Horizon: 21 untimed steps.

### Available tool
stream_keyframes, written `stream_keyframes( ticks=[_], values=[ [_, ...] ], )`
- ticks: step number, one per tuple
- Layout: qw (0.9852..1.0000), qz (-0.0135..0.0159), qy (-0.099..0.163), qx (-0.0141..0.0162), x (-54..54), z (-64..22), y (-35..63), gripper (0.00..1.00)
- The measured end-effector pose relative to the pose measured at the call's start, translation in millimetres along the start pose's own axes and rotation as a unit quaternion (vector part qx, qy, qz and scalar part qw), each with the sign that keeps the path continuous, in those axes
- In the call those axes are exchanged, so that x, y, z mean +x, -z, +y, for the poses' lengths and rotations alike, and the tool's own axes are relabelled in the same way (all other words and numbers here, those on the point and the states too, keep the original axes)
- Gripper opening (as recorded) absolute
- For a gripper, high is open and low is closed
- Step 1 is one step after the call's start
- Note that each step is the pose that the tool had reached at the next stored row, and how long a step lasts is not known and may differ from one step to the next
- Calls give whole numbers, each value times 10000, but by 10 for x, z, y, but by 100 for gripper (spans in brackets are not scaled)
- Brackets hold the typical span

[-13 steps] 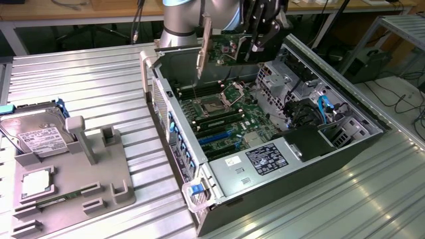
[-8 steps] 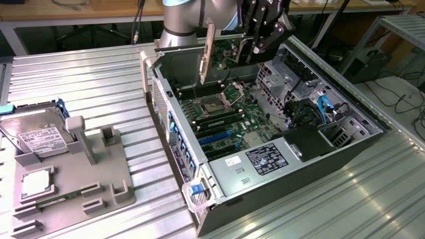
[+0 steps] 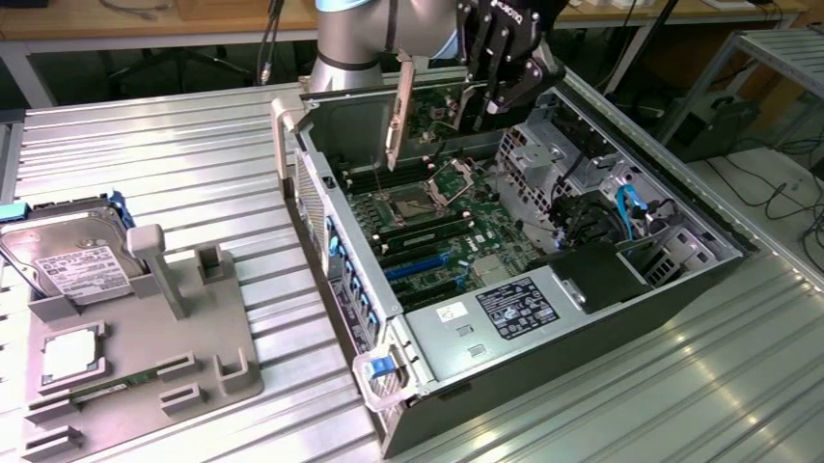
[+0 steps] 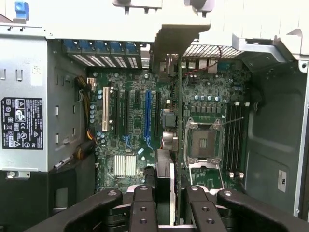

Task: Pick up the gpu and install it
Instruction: 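Insert the gpu into the slot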

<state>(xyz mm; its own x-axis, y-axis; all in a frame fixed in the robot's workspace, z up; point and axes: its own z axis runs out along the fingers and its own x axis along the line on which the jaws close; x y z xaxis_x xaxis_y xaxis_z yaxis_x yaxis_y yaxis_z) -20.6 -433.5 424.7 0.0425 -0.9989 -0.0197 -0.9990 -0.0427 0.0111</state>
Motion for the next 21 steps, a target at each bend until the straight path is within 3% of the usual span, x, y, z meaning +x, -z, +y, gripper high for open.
stream_keyframes(
  ticks=[5,12,21],
  values=[
    [10000,0,-74,6,2,-1,-75,28],
    [9999,1,-93,46,4,-2,-156,28],
    [9999,-13,-94,46,5,-3,-246,28]
  ],
)
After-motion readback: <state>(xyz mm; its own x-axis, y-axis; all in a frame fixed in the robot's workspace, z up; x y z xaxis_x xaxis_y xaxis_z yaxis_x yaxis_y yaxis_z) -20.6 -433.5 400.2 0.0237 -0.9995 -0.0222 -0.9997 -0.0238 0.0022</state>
